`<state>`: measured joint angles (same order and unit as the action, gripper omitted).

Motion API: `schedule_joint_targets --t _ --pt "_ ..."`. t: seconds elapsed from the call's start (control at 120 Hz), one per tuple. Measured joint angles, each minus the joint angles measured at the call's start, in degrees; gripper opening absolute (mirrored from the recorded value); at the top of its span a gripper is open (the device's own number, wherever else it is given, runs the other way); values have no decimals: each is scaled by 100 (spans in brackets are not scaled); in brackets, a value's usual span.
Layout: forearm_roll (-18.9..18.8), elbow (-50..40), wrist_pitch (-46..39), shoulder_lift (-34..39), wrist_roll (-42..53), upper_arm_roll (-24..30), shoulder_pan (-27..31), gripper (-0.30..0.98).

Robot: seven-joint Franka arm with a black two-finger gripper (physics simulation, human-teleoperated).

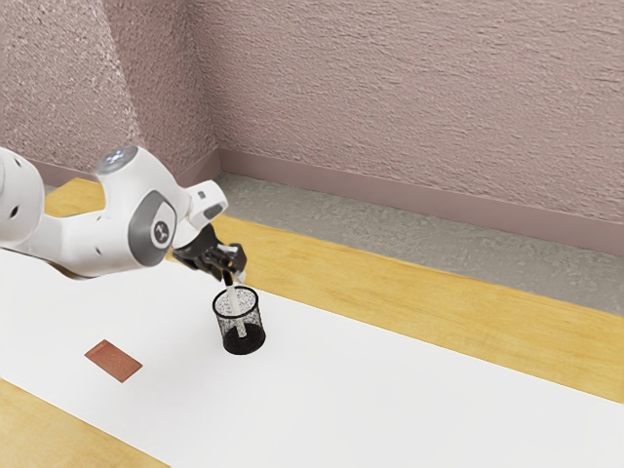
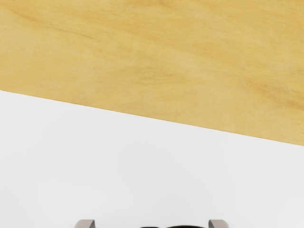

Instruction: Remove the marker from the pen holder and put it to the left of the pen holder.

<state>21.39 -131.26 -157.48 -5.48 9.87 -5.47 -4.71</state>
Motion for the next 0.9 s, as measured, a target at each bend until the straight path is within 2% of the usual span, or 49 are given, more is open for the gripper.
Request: schedule_joint_targets --t 0.183,0.633,0.8,0.9 --pt "8 10 -7 -8 32 2 -20 12" --pt "-31 131 -16 -112 44 -7 -131 -5" --pt "-147 -33 239 565 9 -76 -112 -8" --pt "-277 -43 588 1027 -32 23 102 -9"
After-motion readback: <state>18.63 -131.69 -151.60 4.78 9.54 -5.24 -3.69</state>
